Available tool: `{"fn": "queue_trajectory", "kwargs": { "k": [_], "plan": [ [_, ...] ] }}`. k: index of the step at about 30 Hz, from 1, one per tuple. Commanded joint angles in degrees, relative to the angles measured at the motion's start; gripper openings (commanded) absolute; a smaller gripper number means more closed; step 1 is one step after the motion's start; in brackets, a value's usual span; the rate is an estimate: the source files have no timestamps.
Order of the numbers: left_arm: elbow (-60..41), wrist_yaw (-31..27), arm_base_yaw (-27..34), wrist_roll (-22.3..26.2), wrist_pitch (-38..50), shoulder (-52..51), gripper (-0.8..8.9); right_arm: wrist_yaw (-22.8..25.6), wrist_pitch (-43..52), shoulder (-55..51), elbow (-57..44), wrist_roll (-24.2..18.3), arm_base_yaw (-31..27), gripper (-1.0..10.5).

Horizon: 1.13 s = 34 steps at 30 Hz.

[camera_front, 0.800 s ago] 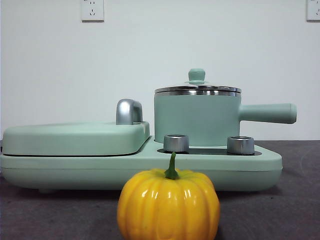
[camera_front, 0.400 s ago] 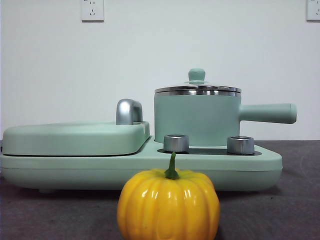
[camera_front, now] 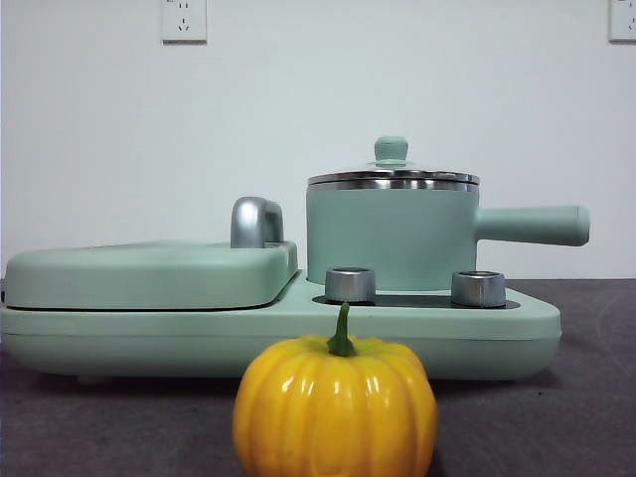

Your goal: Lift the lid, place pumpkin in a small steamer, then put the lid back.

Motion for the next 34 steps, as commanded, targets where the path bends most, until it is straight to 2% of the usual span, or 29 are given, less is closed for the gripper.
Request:
{"fn": "queue_trajectory", "kwargs": {
  "k": [1, 4, 8, 14, 16, 18, 25, 34],
  "plan": [
    [3.1, 0.0, -1.6, 0.8, 0.9, 3.3, 4.42, -0.1, 0.4, 0.3, 0.9, -0.4, 0.1, 4.5],
    [6.2, -0.6, -3.5, 1.9, 0.9, 7.9, 4.42, -0.1, 0.4, 0.3, 0.9, -0.4, 0.1, 4.5],
    [11.5, -4.4, -6.3, 4.8, 0.5, 15.0, 4.42, -0.1, 0.4, 0.4, 0.9, -0.4, 0.1, 4.5],
    [22.6, -14.0, -10.8, 9.3, -1.3, 26.9, 4.5, -0.1, 0.3, 0.4, 0.9, -0.2, 0.1, 4.5],
    [26.5, -17.4, -12.3, 10.4, -1.4, 31.0, 4.8, -0.1, 0.3, 0.3, 0.9, -0.2, 0.1, 4.5],
    [29.6, -19.2, -13.4, 11.3, -1.2, 34.3, 4.82, -0.1, 0.3, 0.3, 0.9, -0.2, 0.1, 4.5],
    [37.2, -23.7, -16.1, 13.3, 1.9, 44.5, 4.82, -0.1, 0.3, 0.3, 0.9, 0.7, 0.1, 4.5],
    [37.3, -25.1, -17.0, 13.9, 10.1, 52.0, 4.66, -0.1, 0.3, 0.3, 0.9, 0.9, 0.1, 4.5]
  ]
}}
